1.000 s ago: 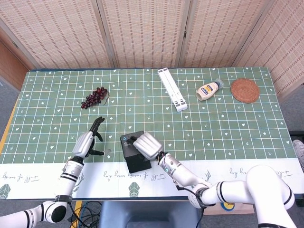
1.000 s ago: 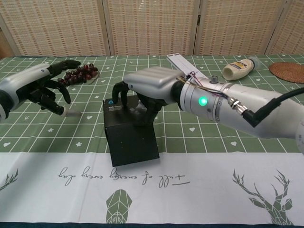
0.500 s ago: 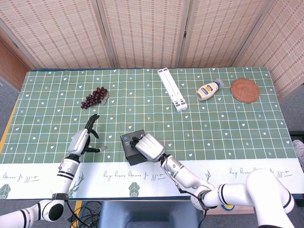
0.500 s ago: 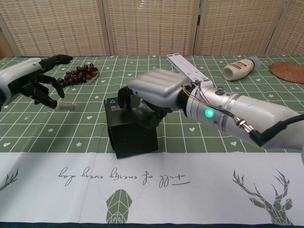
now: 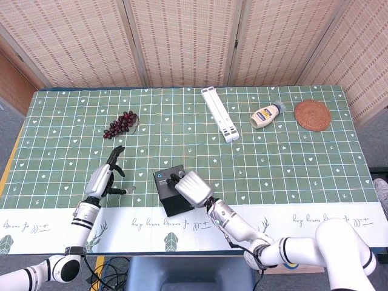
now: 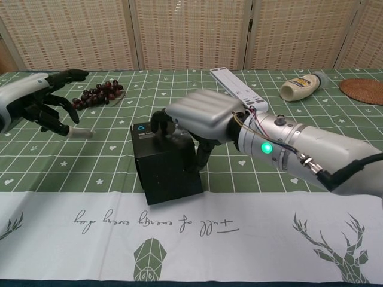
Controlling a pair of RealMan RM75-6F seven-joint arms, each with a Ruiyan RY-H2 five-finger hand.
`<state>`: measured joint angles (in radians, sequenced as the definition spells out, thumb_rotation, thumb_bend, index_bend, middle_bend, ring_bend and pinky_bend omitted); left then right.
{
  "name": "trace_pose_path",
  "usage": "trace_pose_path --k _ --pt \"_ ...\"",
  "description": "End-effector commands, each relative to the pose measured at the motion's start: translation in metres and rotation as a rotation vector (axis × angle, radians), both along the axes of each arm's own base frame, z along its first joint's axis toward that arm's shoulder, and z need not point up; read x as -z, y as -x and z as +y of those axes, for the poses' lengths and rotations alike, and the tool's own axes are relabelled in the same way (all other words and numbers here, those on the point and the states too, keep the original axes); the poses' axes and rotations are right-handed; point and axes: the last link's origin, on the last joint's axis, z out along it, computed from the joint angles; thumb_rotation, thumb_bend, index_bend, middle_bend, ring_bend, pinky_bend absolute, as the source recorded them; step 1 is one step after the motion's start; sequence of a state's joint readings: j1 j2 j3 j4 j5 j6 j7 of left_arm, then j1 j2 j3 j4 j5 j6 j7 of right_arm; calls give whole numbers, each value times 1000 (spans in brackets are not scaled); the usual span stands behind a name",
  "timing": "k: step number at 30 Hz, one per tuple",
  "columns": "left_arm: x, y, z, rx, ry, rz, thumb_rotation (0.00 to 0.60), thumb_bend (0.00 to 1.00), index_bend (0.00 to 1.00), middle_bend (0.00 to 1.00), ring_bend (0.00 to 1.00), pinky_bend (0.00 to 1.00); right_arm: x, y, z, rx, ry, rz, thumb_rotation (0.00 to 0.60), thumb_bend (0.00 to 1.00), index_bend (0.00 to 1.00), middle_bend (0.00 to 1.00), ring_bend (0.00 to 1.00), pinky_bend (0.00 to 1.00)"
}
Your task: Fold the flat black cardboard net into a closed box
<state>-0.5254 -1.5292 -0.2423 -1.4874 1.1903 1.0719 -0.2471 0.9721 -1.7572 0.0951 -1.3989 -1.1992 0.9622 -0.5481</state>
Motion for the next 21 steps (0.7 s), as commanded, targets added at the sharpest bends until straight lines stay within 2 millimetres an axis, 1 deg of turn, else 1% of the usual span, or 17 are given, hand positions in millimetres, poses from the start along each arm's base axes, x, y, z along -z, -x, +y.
trace_pose_path --k 1,5,12,21 --pt "-1 1 0 -1 -3 -3 600 54 0 0 465 804 5 0 0 -11 12 18 600 131 223 272 634 970" --pt "-3 2 0 -4 -6 -9 600 54 0 0 462 804 8 0 -2 -24 37 23 600 197 226 315 643 970" --pt "-6 4 0 -9 -10 -19 600 54 0 0 462 804 12 1 -3 -53 67 28 600 306 288 364 655 969" --pt "-7 5 -1 -11 -11 -26 600 54 0 0 461 804 13 3 -1 -88 92 28 600 330 316 402 665 968"
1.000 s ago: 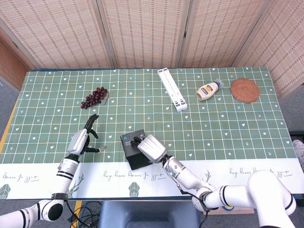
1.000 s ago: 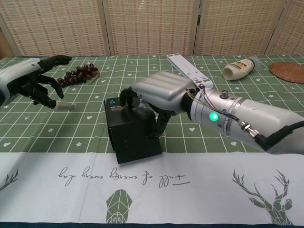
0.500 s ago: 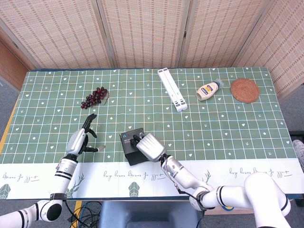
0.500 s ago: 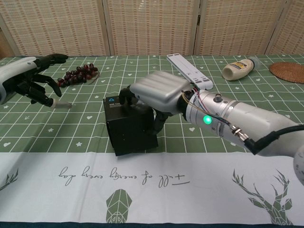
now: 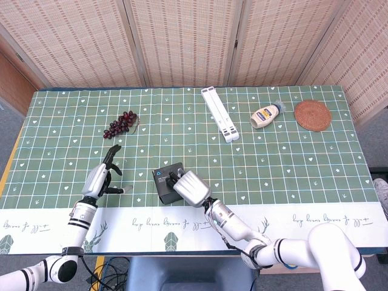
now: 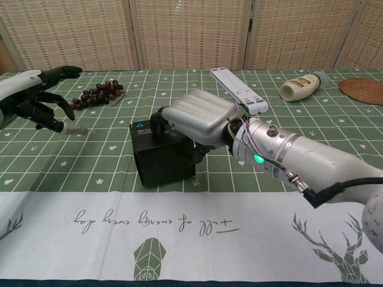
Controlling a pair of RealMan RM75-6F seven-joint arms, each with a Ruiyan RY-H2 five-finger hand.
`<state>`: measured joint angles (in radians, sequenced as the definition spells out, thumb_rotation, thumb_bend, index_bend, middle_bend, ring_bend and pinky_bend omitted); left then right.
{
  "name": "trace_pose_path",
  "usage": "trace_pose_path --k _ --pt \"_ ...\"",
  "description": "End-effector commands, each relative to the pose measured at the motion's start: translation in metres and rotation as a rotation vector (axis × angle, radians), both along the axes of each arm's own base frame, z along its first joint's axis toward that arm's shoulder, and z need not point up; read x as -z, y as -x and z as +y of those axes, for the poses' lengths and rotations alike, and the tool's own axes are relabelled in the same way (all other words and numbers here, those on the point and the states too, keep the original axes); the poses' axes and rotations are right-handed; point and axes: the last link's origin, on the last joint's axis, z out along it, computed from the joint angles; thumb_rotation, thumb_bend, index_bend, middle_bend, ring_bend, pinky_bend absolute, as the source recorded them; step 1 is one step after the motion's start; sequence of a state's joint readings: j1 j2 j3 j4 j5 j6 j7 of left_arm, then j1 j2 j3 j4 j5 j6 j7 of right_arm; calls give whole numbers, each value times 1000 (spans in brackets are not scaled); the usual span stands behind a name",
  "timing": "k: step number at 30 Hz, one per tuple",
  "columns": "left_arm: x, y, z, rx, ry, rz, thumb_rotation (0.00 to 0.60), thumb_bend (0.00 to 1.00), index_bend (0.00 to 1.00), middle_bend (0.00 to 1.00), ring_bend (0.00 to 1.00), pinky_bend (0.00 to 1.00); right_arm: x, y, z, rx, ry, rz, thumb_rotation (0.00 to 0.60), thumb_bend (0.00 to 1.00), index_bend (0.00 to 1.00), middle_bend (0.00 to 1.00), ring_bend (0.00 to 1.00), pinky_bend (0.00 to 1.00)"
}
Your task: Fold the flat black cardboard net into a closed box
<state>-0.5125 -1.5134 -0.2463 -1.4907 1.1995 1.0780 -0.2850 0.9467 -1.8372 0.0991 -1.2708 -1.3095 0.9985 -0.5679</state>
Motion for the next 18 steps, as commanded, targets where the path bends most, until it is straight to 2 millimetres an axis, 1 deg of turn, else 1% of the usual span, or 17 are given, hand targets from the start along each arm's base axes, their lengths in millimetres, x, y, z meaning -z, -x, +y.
trace_pose_path --k 1,11,18 --pt "0 0 0 1 -1 0 600 54 0 0 461 804 1 1 2 -15 7 6 600 332 317 405 666 968" --pt "-1 1 0 -1 -2 -8 600 54 0 0 461 804 4 8 10 -38 10 -2 600 341 322 412 668 966" --pt "0 1 0 0 -2 -11 600 54 0 0 461 804 6 14 11 -63 34 15 600 341 322 414 668 966"
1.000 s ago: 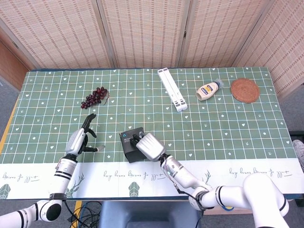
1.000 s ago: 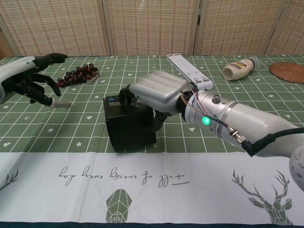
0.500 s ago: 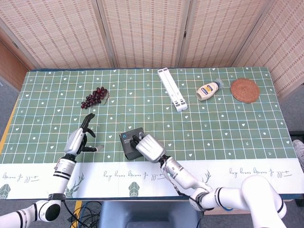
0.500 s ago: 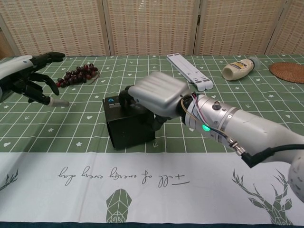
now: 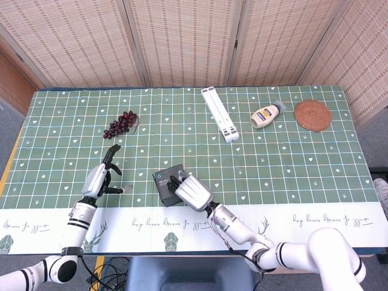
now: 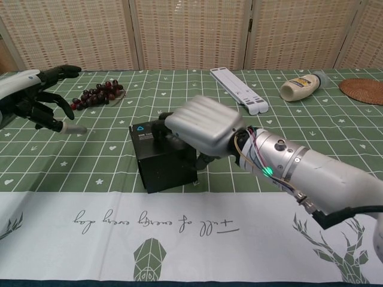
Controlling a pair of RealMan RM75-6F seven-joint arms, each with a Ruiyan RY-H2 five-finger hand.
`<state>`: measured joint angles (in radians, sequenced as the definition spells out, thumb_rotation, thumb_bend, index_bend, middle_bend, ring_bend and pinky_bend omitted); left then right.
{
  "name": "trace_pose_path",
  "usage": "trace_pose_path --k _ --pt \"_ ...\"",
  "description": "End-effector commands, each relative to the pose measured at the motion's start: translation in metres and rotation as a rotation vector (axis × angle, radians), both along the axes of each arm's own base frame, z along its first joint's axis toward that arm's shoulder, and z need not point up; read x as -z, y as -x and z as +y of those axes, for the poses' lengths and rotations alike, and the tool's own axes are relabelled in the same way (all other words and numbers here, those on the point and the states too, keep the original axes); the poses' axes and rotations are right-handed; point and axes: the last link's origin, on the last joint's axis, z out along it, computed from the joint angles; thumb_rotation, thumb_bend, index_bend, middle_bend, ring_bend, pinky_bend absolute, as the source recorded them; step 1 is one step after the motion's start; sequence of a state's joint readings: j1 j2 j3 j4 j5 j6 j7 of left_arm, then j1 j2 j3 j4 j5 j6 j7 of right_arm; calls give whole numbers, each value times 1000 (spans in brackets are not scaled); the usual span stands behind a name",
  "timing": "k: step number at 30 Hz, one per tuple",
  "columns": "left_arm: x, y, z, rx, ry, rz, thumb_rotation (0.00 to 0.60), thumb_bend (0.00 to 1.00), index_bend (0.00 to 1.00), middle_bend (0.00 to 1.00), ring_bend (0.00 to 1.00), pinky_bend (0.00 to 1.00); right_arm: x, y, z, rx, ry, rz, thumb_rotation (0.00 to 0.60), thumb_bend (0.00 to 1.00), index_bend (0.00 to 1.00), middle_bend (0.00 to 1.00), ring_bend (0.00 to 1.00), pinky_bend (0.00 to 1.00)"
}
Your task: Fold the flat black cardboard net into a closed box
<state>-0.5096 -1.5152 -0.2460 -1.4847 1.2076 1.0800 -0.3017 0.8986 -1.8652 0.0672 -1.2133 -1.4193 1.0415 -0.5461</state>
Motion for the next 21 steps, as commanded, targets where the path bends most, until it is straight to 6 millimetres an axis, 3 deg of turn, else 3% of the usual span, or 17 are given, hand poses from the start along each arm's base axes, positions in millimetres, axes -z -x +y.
trace_pose_path --k 1,9,17,21 --pt "0 0 0 0 -1 -1 600 53 0 0 460 805 2 2 0 -12 11 9 600 341 322 416 669 966" --pt "-1 1 0 -3 -4 -6 600 54 0 0 460 804 7 6 -1 -38 27 34 600 463 331 434 675 966" --pt "-2 3 0 -3 -7 -5 600 54 0 0 460 804 6 6 0 -52 38 27 600 475 333 433 675 966" --pt "-4 1 0 11 -17 4 600 53 0 0 448 801 -9 -1 2 -25 38 -44 600 475 333 405 674 966"
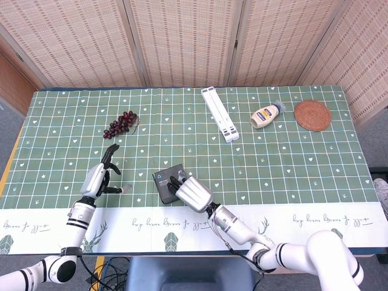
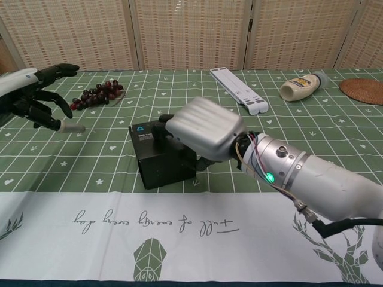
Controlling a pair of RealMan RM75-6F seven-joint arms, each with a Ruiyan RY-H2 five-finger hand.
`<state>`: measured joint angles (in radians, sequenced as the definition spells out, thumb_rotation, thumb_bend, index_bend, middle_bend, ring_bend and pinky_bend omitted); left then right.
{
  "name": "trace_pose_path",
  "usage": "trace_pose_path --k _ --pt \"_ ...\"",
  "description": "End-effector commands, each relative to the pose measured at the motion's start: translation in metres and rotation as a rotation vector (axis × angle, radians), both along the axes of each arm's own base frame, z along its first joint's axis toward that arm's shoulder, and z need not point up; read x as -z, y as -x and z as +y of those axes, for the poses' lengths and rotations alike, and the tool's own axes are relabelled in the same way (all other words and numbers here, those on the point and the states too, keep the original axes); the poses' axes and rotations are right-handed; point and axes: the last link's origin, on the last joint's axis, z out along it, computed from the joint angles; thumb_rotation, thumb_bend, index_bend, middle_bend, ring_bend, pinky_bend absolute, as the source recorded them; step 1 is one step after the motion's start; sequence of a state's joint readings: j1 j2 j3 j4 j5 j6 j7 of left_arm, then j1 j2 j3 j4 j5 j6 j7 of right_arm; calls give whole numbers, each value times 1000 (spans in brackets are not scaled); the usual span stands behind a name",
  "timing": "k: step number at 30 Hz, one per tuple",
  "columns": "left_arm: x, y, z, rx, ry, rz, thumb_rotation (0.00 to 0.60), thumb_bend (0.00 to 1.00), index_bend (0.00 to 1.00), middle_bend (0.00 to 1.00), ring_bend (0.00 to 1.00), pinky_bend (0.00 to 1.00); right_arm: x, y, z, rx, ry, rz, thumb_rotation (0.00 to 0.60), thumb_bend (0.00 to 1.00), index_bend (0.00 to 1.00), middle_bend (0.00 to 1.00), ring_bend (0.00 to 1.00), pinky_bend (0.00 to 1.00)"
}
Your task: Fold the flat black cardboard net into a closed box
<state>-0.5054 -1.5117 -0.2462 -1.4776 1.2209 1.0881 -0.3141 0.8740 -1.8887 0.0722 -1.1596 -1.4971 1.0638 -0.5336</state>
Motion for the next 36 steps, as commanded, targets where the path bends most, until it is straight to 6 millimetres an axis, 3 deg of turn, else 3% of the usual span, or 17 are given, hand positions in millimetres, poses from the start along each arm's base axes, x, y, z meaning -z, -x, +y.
trace_pose_path --k 1,3,7,12,18,23,33,36 --pt "-2 -1 0 12 -12 11 600 53 0 0 424 790 -16 -5 0 24 4 -57 600 475 333 397 674 966" --pt "-5 0 0 35 -33 50 600 54 0 0 343 745 -31 -5 1 38 10 -79 600 475 314 381 669 966" --pt "-15 4 -2 71 -75 136 600 53 0 0 174 556 -62 3 2 68 34 -97 600 475 268 344 584 946" --pt "-34 14 -6 84 -141 270 600 54 0 0 137 454 -104 25 3 158 62 -130 600 475 268 318 475 848" --pt "-58 30 -25 52 -182 420 600 54 0 0 80 364 -171 69 10 280 149 -170 600 475 268 314 431 689" --pt "-75 41 -44 22 -220 503 600 53 8 0 74 349 -221 112 27 380 214 -207 600 475 268 315 420 659" --pt "-99 60 -93 -28 -286 571 600 54 38 0 59 329 -267 202 88 640 249 -229 600 475 268 316 380 659" --pt "-104 65 -106 -46 -308 603 600 54 39 0 59 322 -274 219 102 681 268 -257 600 475 268 319 379 659"
